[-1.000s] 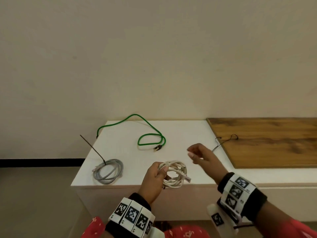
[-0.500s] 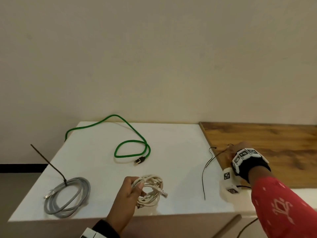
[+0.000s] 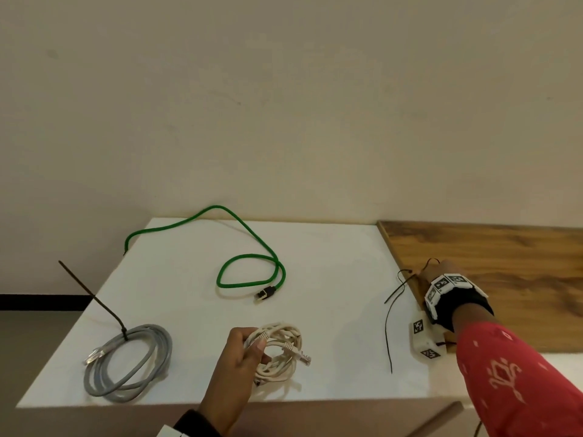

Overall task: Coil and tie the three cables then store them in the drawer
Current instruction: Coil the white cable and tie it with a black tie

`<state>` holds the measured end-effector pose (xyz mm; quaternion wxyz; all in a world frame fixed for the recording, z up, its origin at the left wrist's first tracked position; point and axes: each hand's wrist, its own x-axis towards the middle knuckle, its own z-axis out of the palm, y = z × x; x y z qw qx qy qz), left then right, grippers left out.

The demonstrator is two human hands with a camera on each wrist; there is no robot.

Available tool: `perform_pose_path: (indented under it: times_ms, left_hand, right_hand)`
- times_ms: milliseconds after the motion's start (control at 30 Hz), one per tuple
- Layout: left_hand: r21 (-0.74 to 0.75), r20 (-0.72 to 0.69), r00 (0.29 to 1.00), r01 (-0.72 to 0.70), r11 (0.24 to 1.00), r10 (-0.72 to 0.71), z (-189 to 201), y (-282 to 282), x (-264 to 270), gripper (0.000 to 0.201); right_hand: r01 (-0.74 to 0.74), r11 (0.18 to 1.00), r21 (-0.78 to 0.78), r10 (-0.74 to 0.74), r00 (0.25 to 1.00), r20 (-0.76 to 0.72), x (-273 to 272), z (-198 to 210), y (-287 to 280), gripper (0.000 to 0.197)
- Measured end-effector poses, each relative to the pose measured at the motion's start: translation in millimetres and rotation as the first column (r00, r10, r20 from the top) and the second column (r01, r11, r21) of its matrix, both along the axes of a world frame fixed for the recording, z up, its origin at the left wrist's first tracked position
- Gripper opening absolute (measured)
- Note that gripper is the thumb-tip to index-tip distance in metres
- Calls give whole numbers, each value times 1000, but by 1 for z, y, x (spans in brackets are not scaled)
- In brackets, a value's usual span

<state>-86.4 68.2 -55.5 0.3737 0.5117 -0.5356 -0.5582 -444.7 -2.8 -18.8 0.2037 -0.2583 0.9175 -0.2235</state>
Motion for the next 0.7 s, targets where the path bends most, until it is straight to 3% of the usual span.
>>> perform_pose_path:
  times_ms: [33,233,300,367,467,533,600,700]
  left_hand:
    - [1,-1,1000,-2,1000,2,0,0,0,10]
    - [-6,17,1000,-7,1000,7,-6,-3,-1,12]
    - [-7,19,1000,-9,1000,9,-7,-5,-2,12]
    - [-9,19,1000,-2,1000,2,-8,-6,-4,12]
    - [-5,3,1000,-12,1000,12,-11,-8,-6,12]
    - [6,-18,1000,-24,1000,24,-15,-9,-6,12]
    - [16,-30,999,-29,999,30,-18,-10,-7,13]
    - [2,-35,999,-28,1000,28,-16,-9,-8,12]
  right_hand:
    - [-31,998,53,31,1000,-1,0,0,-1,30]
    - [-49,999,2,49,999,-12,-7,5,-4,35]
    - [-163,980,113,171,983,-65,-8,1,-9,29]
    - [-259,928,269,300,946,-123,-11,-7,-14,35]
    - [-275,876,396,387,891,-237,3,6,-8,30]
    - [-290,850,441,396,902,-171,9,14,-3,14]
    - [-245,868,431,350,919,-182,5,11,-4,30]
    - [-179,967,179,210,962,-176,-9,6,-10,41]
